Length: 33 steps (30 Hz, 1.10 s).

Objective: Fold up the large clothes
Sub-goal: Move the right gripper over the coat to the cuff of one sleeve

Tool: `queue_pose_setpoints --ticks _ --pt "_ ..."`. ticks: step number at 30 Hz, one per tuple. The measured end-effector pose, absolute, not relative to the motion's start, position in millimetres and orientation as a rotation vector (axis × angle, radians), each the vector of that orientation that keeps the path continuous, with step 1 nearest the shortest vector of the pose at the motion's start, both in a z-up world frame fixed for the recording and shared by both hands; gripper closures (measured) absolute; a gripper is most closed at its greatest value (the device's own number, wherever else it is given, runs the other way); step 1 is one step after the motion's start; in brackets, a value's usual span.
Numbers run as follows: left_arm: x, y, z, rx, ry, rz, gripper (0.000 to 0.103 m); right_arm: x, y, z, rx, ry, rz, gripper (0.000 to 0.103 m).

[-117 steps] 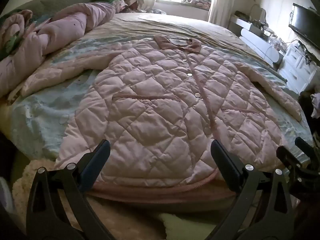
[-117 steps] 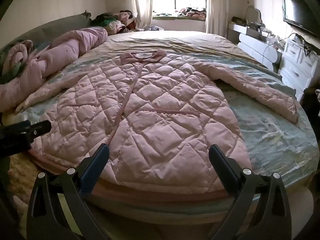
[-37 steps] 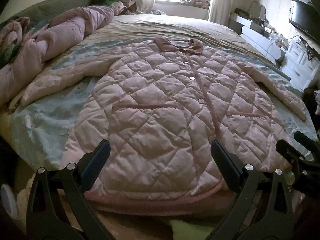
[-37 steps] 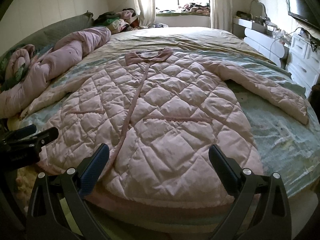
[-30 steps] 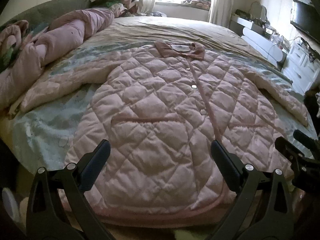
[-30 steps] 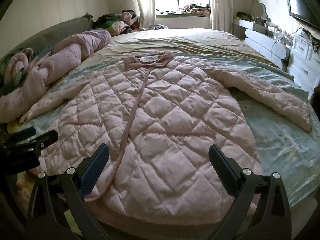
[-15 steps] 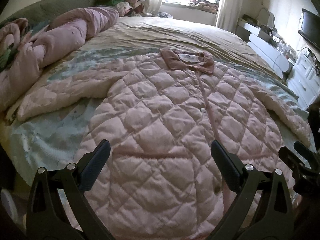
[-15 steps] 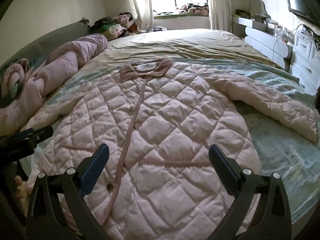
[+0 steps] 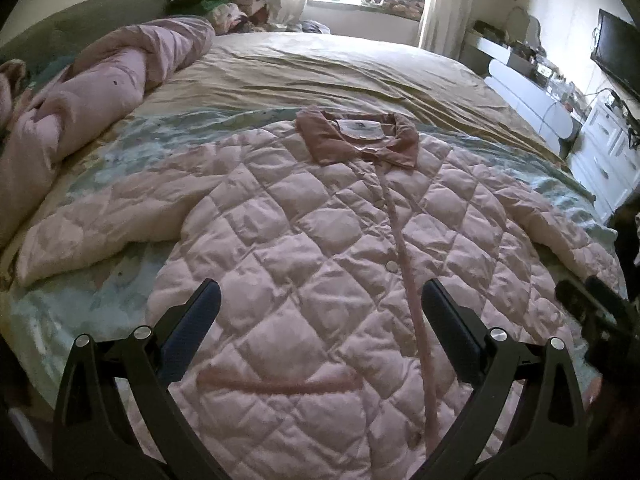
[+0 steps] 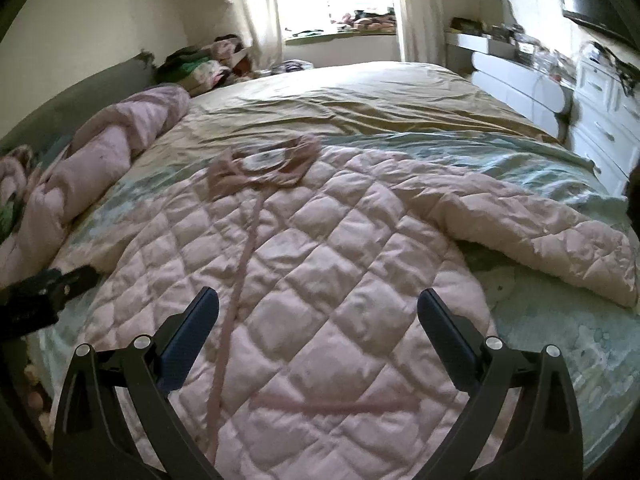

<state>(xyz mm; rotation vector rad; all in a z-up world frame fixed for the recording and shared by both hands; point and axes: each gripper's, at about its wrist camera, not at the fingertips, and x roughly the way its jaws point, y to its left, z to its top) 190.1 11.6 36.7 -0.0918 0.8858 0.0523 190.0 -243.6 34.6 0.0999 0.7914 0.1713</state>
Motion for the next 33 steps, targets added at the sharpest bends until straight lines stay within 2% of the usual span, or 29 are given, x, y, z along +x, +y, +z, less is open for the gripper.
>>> queue_pose_setpoints --ticks 19,33 --pt "282.2 -14.7 21.7 -0.068 0.934 -0.021 0.009 261.3 -366.2 30.9 0.304 0.756 -0.157 0.004" --pt "323.6 -38.1 15.9 -0.046 0.934 0.015 0.009 256.1 -480.5 -14.4 0.537 0.794 -0.385 0.004"
